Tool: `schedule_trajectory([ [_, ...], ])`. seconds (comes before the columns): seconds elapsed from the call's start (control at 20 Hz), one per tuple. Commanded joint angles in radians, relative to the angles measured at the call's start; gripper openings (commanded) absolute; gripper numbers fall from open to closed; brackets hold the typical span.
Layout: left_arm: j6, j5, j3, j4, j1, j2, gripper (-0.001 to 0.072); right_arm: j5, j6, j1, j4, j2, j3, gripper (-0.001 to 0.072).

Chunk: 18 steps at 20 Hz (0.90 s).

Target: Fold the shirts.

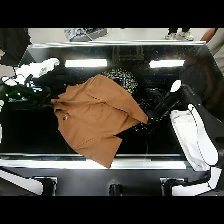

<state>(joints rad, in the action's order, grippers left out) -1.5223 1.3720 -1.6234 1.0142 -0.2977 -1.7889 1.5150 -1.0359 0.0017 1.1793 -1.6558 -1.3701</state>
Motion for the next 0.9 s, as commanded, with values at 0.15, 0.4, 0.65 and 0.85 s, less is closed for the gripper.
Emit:
schedule_trajectory([
  [0.15, 0.03, 0.253, 0.148, 0.236, -0.031, 0.192, 0.0601, -0.036, 0.013, 0.002, -0.017, 0.014, 0.035, 0.0038],
  [0.4, 0.075, 0.001, 0.831, 0.053, 0.054, 0.522, 0.06, -0.007, 0.04, 0.002, -0.016, 0.014, 0.035, 0.0039],
  [0.65, 0.075, -0.185, 1.097, -0.106, 0.236, 0.591, 0.06, 0.002, 0.05, 0.002, -0.015, 0.014, 0.035, 0.0039],
  [0.85, 0.072, -0.287, 1.102, -0.165, 0.32, 0.59, 0.0352, 0.021, 0.05, 0.002, -0.015, 0.023, 0.035, 0.0039],
])
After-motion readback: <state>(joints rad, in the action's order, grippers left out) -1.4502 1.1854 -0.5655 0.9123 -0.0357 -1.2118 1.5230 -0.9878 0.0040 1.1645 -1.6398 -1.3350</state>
